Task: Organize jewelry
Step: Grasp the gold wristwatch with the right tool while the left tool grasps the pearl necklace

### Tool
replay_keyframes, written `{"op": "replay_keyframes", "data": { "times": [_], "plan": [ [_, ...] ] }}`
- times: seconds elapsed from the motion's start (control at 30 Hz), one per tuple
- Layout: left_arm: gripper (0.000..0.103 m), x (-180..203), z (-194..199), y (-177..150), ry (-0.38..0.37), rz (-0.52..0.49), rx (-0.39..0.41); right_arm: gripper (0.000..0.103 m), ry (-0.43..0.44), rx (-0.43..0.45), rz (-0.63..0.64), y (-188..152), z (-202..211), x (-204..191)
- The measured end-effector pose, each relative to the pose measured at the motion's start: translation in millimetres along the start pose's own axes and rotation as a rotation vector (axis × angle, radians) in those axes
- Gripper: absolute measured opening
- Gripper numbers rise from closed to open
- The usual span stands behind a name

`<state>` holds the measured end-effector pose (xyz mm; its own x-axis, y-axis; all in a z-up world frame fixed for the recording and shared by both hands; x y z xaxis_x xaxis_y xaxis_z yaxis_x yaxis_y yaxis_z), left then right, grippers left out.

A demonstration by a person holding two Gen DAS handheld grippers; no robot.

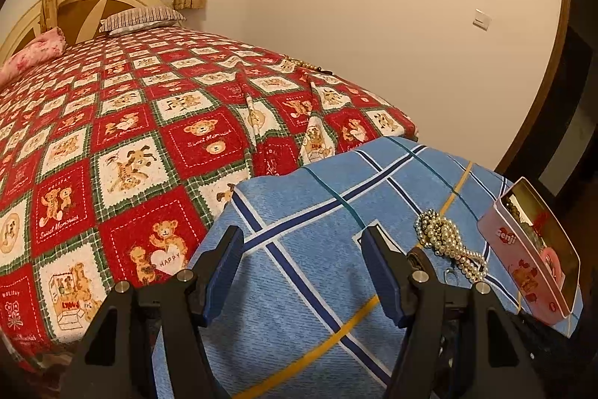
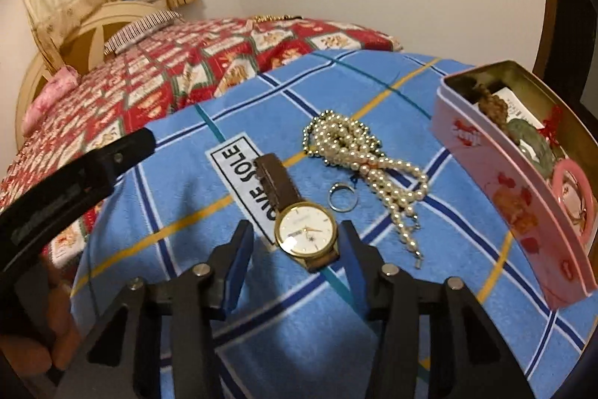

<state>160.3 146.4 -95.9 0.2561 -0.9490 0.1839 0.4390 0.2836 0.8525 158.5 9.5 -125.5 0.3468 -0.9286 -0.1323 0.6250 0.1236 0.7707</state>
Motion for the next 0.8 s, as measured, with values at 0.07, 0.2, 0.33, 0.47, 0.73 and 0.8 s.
{"op": "replay_keyframes", "data": {
  "times": [0.07,0.2,0.33,0.47,0.73,0.8],
  "plan": [
    [0.065,2.3,-1.0,-1.0,0.003,-0.014,-0.006,0.051,-0.008,-0.002,-0.001,1.5,-3.5,1.2],
    [0.065,5.0,-0.5,-0.8,0.009,-0.035,-0.004,0.051,-0.003,-0.006,0.007,2.6,-5.4,3.2],
    [0.065,5.6,0.0,-1.5,0.007,-0.038,-0.007,0.039,0.000,-0.009,0.035,1.7,-2.2,3.1],
    [0.065,7.5,-1.8,-3.8,-0.005,-0.041,-0.022,0.038,0.040,0.004,0.013,-4.3,10.9,6.1],
    [0.065,38.6,-7.5,-10.0,-0.129,-0.103,-0.065,0.038,-0.007,0.160,-0.057,6.1,55.4,43.6],
    [0.065,58.7,-7.6,-7.4,-0.213,-0.119,-0.056,0.038,-0.030,0.207,-0.086,13.1,64.7,55.8]
  ]
}}
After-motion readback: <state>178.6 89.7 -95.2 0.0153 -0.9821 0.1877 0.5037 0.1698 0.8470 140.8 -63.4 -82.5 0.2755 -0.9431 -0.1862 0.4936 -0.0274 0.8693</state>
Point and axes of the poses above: each gripper's, at about its wrist camera, not at the fingertips, and z roughly against the way its jaws point, x to its right, y to its top, the point moved 10 cm from there along -z, roughly the way its jaws point, and after that the axes turned 10 degrees about x, right-handed, at the moved point
